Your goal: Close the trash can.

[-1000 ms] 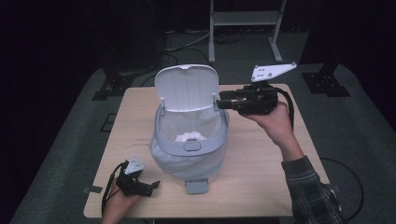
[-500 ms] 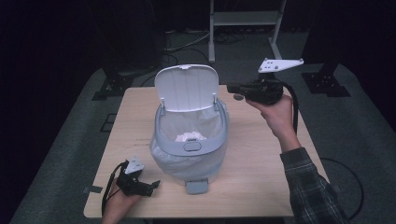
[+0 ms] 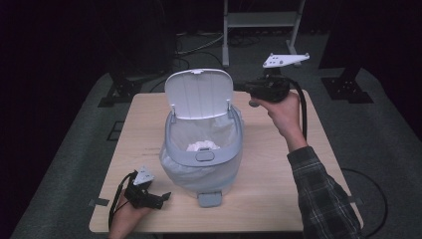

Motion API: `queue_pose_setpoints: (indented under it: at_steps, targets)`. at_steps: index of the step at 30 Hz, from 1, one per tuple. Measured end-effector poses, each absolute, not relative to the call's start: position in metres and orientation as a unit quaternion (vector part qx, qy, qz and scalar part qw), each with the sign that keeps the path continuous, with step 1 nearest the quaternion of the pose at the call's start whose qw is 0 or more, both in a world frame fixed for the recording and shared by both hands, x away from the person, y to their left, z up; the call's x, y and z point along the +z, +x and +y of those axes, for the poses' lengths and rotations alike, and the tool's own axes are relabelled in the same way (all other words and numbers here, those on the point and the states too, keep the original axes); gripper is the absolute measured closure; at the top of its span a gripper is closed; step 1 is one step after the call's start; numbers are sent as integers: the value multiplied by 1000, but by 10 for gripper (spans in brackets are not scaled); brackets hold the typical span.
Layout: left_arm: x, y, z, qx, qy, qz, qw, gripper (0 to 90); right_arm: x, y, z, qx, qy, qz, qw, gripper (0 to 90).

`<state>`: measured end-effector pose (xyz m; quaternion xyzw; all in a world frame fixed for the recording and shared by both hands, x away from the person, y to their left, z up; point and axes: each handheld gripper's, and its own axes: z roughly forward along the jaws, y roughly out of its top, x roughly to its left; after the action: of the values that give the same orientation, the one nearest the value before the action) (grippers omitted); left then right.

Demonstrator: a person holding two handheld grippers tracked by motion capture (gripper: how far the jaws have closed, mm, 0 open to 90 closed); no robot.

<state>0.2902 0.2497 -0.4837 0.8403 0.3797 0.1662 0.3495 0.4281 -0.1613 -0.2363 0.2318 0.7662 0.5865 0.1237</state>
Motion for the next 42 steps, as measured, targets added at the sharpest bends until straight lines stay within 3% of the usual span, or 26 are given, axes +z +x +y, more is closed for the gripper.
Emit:
queue_pose_setpoints:
  at_steps: [16, 42]
  targets:
    - [-484, 291, 250, 167, 841, 378, 350, 0, -232, 440, -138, 590, 224, 766, 124, 900]
    - [-484, 291, 249, 166, 841, 377, 350, 0, -234, 404, -141, 589, 184, 779, 112, 900]
